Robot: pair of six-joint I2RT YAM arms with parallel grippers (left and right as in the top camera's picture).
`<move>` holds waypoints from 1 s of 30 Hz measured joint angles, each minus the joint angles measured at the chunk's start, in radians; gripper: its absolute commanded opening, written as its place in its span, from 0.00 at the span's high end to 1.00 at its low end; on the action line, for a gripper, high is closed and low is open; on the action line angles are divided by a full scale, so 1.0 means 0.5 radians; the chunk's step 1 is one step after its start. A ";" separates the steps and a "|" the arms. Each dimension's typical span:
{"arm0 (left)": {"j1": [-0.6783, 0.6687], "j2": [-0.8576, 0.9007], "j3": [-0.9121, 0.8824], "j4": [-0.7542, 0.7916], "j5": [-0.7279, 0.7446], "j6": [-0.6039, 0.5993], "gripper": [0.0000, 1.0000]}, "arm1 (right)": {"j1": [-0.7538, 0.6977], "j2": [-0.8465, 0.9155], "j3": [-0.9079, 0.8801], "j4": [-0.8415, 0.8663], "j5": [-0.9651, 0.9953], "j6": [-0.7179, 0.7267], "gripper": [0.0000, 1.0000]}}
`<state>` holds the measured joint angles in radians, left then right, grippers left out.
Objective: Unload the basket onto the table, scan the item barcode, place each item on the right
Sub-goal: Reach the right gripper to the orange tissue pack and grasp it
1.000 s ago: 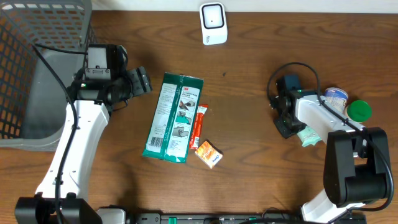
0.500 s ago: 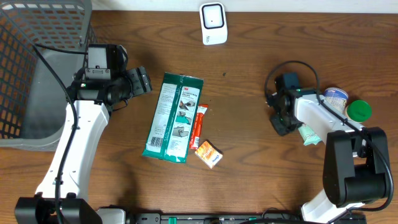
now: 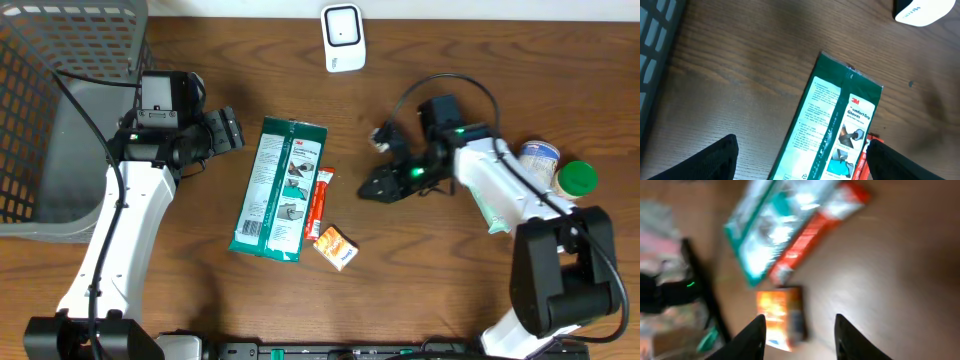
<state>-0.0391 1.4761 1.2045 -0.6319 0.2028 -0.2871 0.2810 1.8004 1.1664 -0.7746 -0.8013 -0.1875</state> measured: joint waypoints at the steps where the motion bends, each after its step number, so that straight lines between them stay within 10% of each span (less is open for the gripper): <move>1: 0.000 0.000 0.000 0.000 0.000 -0.001 0.17 | 0.063 0.000 0.000 0.004 -0.038 0.001 0.60; 8: 0.000 0.000 0.000 -0.001 0.000 0.000 0.17 | 0.500 -0.007 0.000 0.111 0.123 0.044 0.55; 20: 0.000 0.000 0.000 -0.039 0.000 -0.001 0.17 | 1.230 -0.292 0.002 0.105 1.543 0.300 0.50; 30: 0.000 0.000 0.000 -0.046 0.000 -0.001 0.17 | 1.617 -0.284 0.002 -0.005 2.177 0.510 0.69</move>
<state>-0.0391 1.4761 1.2045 -0.6548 0.2028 -0.2874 1.0897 1.6585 1.1671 -0.7769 0.2871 0.0677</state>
